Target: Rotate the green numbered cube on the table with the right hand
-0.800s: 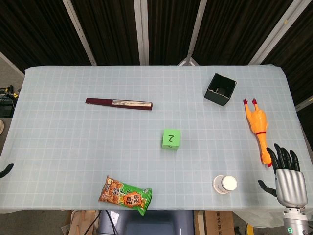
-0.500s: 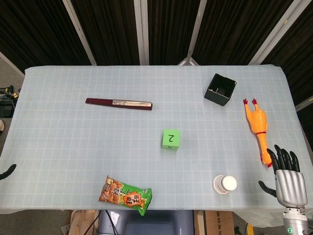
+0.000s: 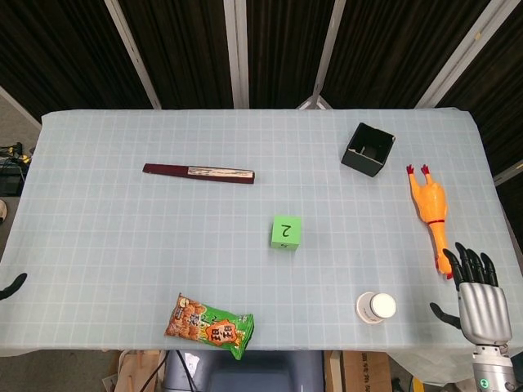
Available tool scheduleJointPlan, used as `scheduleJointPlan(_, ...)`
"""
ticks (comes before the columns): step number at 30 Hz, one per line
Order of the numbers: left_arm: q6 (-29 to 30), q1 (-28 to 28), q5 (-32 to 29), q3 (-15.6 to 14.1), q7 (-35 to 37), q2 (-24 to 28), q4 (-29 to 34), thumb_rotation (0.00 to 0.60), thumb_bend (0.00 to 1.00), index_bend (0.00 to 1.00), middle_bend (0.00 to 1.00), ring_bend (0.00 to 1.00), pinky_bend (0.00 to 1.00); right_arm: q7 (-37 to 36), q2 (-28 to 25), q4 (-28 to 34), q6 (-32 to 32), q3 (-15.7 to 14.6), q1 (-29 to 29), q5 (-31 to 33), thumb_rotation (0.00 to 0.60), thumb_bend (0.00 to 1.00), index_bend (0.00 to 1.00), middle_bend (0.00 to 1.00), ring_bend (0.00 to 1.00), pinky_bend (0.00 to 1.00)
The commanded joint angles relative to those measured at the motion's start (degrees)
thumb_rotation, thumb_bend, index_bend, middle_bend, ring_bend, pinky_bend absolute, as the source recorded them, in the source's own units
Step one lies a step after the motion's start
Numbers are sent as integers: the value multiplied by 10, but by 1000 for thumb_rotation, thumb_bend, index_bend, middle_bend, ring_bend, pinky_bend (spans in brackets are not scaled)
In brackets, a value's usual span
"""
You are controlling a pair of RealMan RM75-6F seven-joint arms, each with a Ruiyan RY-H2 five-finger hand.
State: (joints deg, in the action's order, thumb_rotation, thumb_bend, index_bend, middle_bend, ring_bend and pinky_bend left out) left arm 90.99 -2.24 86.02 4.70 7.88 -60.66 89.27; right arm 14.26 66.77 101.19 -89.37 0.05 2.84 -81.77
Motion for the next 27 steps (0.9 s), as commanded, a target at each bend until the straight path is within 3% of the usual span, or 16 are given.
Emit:
scheduleJointPlan(1, -4, -2, -8, 5, 3, -1, -3, 600, 268, 0, 0, 0, 12, 2, 1, 0, 5, 2, 0, 1, 600, 164, 139, 72, 83, 3)
scheduleJointPlan(6, -7, -2, -3, 0, -3, -2, -3, 600, 268, 0, 0, 0, 12, -5, 6, 5, 5, 19, 7, -4, 600, 164, 138, 95, 147, 68)
scheduleJointPlan(9, -9, -3, -2, -1, -4, -2, 0, 600, 268, 0, 0, 0, 12, -3, -4, 20, 33, 37, 30, 2, 600, 163, 139, 164, 217, 128)
scheduleJointPlan(12, -9, -3, -4, -1, -3, -2, 0, 600, 268, 0, 0, 0, 12, 10, -32, 54, 87, 65, 73, 15, 600, 164, 139, 327, 383, 263)
scheduleJointPlan(15, -10, -3, -8, 1, 0, 0, 1, 600, 268, 0, 0, 0, 12, 12, -59, 99, 165, 98, 130, 45, 600, 202, 138, 547, 607, 521)
scheduleJointPlan(17, -11, -3, -11, 2, 2, 1, 1, 600, 269, 0, 0, 0, 12, 23, -71, 125, 213, 111, 161, 75, 600, 266, 138, 668, 705, 624)
scheduleJointPlan(20, -11, -3, -14, 4, 6, 2, 0, 600, 269, 0, 0, 0, 12, 48, -75, 151, 271, 129, 207, 126, 600, 381, 139, 756, 775, 699)
scheduleJointPlan(27, 15, -2, 2, 12, 26, -5, -23, 600, 268, 0, 0, 0, 12, 163, -29, 171, 338, 155, 321, 296, 600, 641, 139, 851, 847, 726)
